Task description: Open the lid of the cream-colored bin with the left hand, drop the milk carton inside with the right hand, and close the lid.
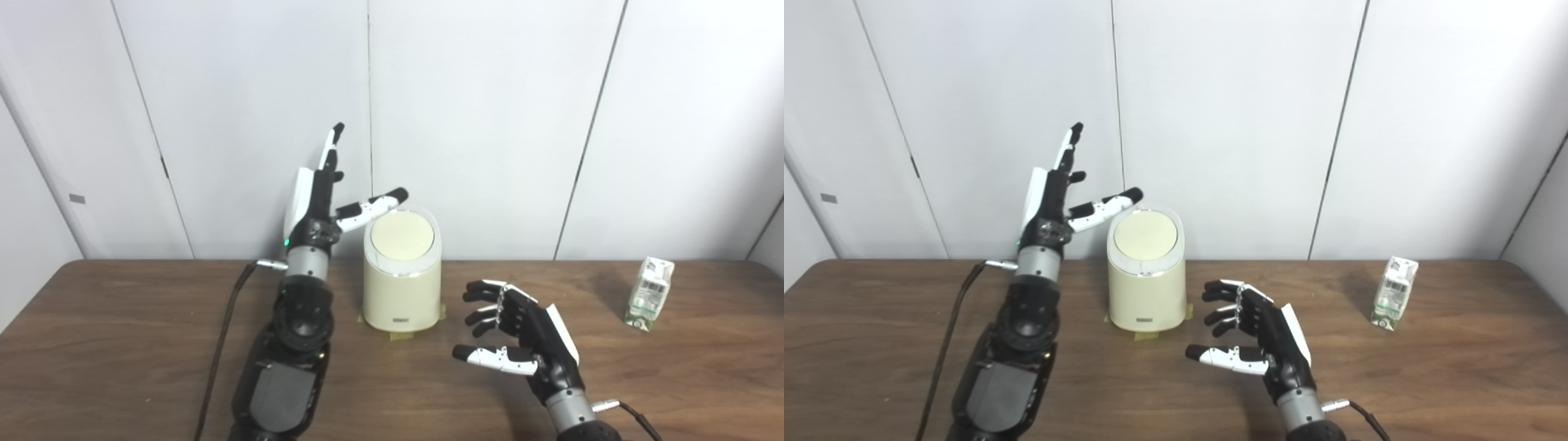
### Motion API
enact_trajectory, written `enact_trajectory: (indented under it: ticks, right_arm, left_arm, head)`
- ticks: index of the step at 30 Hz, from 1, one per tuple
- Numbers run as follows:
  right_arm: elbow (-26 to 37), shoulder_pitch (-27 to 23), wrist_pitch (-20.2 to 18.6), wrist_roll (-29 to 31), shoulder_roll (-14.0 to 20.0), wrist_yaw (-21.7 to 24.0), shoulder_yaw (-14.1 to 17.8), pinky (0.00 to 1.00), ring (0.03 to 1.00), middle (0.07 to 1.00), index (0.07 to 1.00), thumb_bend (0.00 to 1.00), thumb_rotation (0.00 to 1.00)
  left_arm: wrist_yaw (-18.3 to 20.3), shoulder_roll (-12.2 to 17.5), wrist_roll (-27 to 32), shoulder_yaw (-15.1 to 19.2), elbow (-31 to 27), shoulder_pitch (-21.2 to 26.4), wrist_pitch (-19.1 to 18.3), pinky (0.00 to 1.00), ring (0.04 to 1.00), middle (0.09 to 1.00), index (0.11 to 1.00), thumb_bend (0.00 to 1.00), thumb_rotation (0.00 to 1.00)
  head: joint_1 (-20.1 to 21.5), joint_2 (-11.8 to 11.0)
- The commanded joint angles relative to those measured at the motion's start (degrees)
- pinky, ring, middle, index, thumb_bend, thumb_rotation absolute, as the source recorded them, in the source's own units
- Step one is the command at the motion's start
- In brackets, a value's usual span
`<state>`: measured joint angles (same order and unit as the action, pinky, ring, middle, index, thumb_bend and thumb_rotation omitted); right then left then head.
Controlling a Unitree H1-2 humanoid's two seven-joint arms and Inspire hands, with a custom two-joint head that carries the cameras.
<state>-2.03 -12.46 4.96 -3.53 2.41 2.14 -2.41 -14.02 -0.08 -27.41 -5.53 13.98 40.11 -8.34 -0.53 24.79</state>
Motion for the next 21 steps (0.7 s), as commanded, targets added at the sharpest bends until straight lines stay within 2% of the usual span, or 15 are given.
enact_trajectory:
  ticks: [1,3,6,8,15,21]
  right_arm:
    - [2.1,-1.78,2.62,0.72,-0.17,0.23,-0.02,0.44,0.547,0.671,0.665,0.66,0.0]
    - [2.53,-1.65,1.72,0.78,-0.29,0.14,0.04,0.44,0.543,0.674,0.666,0.66,0.0]
    - [2.6,-1.7,1.8,0.71,-0.35,0.01,0.06,0.45,0.535,0.673,0.666,0.65,0.0]
    - [2.51,-1.72,2.2,0.53,-0.31,-0.04,0.01,0.45,0.533,0.674,0.666,0.65,0.0]
    - [2.42,-1.81,2.79,0.01,-0.25,-0.22,-0.07,0.45,0.542,0.676,0.663,0.64,0.0]
    - [2.83,-1.78,2.35,0.12,-0.48,-0.15,-0.14,0.44,0.528,0.667,0.662,0.62,0.0]
  left_arm:
    - [-2.54,0.35,-2.52,-0.98,0.65,4.71,1.17,0.79,1.0,1.0,1.0,0.88,0.34]
    - [-3.29,0.73,-3.51,-1.83,2.58,5.23,1.86,0.86,1.0,1.0,1.0,0.87,0.34]
    - [-3.87,1.11,-4.26,-2.6,4.84,5.84,1.98,0.9,1.0,1.0,1.0,0.89,0.32]
    - [-3.84,1.46,-4.74,-3.13,5.85,6.06,1.66,0.89,1.0,1.0,1.0,0.89,0.32]
    - [-3.55,2.11,-4.58,-3.59,8.04,5.98,1.81,0.89,1.0,1.0,1.0,0.89,0.22]
    - [-3.36,2.92,-4.91,-3.95,8.8,5.63,1.46,0.85,1.0,1.0,1.0,0.88,0.15]
  head:
    - [0.12,0.06]
    - [0.22,0.09]
    - [0.33,0.13]
    - [0.37,0.11]
    - [0.54,0.4]
    - [0.73,0.67]
